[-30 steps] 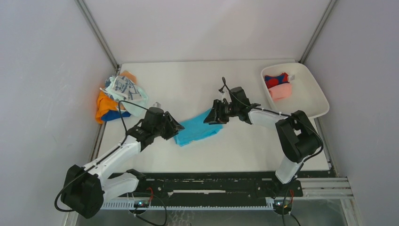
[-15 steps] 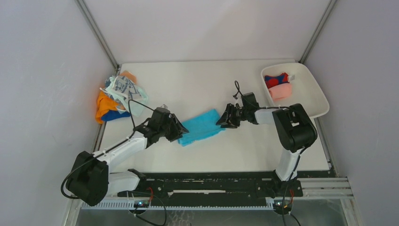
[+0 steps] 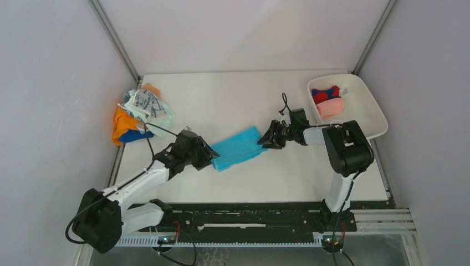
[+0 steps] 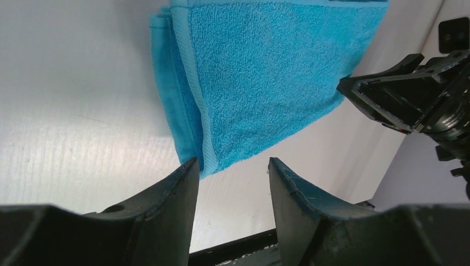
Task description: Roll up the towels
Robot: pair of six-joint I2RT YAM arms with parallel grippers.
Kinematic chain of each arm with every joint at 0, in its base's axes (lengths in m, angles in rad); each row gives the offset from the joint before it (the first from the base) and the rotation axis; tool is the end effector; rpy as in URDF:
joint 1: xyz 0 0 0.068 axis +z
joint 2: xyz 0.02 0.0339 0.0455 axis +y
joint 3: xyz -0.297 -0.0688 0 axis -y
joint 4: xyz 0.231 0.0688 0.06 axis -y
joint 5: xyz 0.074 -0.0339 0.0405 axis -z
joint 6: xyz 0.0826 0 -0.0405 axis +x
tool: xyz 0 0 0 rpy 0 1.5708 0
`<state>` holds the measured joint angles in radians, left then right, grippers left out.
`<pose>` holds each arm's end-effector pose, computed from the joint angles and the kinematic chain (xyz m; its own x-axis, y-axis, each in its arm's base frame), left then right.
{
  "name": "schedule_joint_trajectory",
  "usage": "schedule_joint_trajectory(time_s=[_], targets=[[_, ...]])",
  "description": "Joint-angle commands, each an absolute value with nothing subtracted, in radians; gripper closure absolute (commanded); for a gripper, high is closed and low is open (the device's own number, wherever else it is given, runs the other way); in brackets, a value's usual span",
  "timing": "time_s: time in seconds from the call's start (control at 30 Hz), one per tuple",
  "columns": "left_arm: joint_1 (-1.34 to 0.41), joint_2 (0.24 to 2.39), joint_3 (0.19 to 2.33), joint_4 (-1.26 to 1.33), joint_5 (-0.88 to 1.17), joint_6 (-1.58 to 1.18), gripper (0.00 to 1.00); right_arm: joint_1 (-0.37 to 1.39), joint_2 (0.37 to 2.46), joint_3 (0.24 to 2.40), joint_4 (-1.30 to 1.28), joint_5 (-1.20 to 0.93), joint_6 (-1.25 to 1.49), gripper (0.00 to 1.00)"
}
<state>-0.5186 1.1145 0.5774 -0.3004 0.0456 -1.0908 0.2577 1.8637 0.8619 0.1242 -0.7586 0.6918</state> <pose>0.1919 -0.1138 0.1972 -0.7607 -0.5861 -0.2790 -0.3315 0.7203 -0.6093 0.3398 0.1483 0.1325 -0.9620 0.2253 -0.1545 0.0047 0.5793 0.8151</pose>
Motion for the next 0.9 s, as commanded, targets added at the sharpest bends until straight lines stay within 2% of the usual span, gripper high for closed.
schedule_joint_trajectory(time_s=[0.0, 0.17, 0.3, 0.63, 0.77, 0.87], targets=[[-0.523, 1.113, 0.567, -0.244, 0.042, -1.155, 0.45, 0.258, 1.868, 0.845, 0.142, -0.729, 0.663, 0.57], [-0.523, 1.188, 0.575, -0.226, 0.064, -1.177, 0.43, 0.259, 1.868, 0.845, 0.141, -0.724, 0.659, 0.57], [-0.522, 1.168, 0.533, -0.239, 0.018, -1.211, 0.43, 0.259, 1.858, 0.845, 0.129, -0.712, 0.647, 0.57], [-0.525, 1.233, 0.500, -0.168, 0.058, -1.238, 0.47, 0.261, 1.865, 0.845, 0.127, -0.704, 0.643, 0.57], [-0.535, 1.258, 0.505, -0.129, 0.076, -1.247, 0.58, 0.262, 1.867, 0.845, 0.126, -0.700, 0.640, 0.57], [-0.538, 1.245, 0.516, -0.133, 0.077, -1.244, 0.76, 0.261, 1.868, 0.845, 0.123, -0.698, 0.638, 0.57]])
